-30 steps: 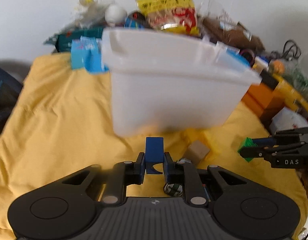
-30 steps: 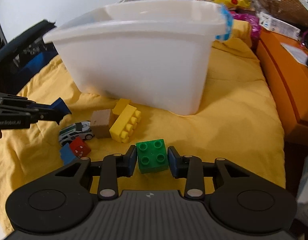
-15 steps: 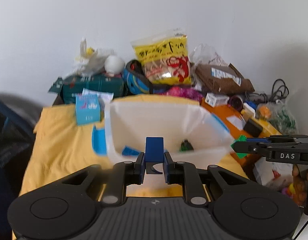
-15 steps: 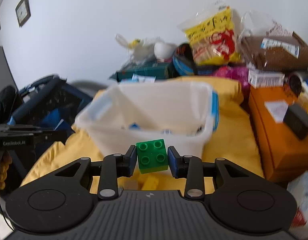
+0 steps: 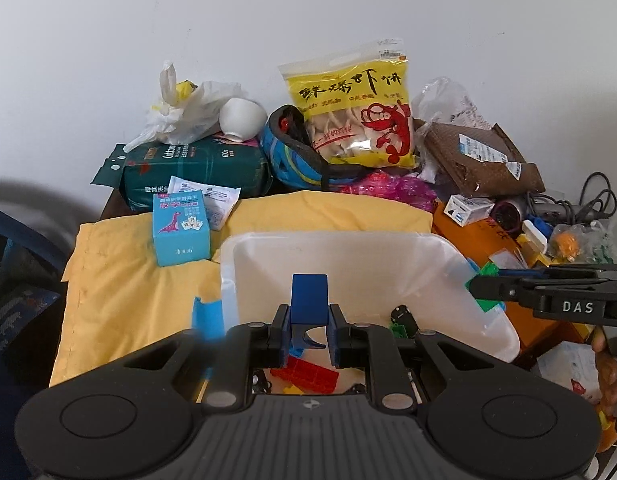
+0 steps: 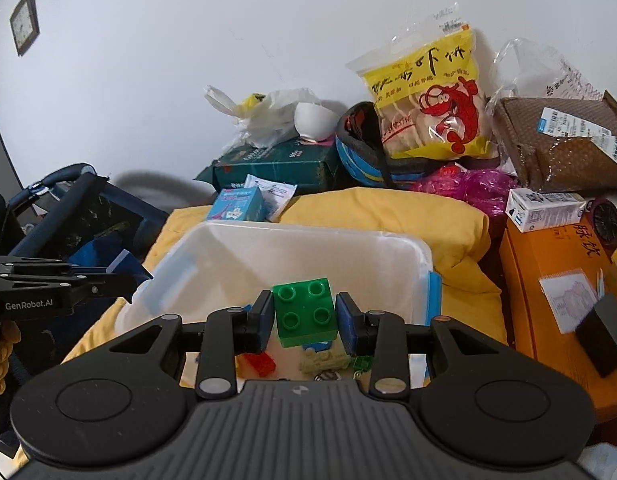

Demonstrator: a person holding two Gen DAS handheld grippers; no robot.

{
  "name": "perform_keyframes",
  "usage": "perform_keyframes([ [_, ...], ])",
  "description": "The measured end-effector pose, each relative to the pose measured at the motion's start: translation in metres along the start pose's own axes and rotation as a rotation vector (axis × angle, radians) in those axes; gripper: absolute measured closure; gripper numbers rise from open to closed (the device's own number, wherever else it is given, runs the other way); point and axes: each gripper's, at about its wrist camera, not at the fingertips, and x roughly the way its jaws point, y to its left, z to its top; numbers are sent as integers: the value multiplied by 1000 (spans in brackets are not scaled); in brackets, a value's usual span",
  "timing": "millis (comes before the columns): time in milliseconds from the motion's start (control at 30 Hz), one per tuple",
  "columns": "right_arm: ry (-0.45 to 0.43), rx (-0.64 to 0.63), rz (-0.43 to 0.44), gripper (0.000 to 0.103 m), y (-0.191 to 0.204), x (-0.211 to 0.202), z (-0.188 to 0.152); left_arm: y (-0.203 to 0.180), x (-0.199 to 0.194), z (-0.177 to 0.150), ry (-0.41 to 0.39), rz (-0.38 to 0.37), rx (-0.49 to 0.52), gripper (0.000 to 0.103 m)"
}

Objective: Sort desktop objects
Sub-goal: 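Carry the blue and green bricks over the white bin and open both tools, then grasp the white-green car with the left tool while the right tool grasps the long yellow brick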

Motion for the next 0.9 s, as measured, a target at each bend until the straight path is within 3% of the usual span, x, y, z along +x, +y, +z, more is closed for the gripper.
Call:
perform_keyframes([
  [233, 51, 32, -8, 66, -8, 18, 7, -2, 14, 9, 38, -1, 23, 80],
  [267, 58, 33, -8, 66, -8, 20, 7, -4, 16, 9, 44, 1, 38, 69],
  [300, 62, 33, -6, 65, -8, 22, 7, -6, 17, 9, 47, 12, 54, 49],
  [367, 62, 27, -22, 60, -7, 24, 7, -9, 14, 6, 11, 64, 73, 36],
  [400, 60, 27, -30, 49, -7, 25, 8, -10, 12, 3, -5, 66, 78, 36],
  [433, 52, 27, -33, 46, -7, 25, 7, -9, 8, 0, -12, 54, 79, 36],
  [567, 23, -1, -21, 46, -4, 12, 1, -9, -16, -18, -55, 31, 90, 36],
  [667, -28, -28, 17, 46, 4, -15, -13, -14, -38, -49, -65, -30, 109, 36],
  [767, -39, -33, 48, 46, 13, -35, -41, -21, -47, -91, -36, -36, 146, 36],
  [900, 32, -44, 46, 46, 25, -34, -91, -23, -28, -136, 72, -46, 88, 39],
])
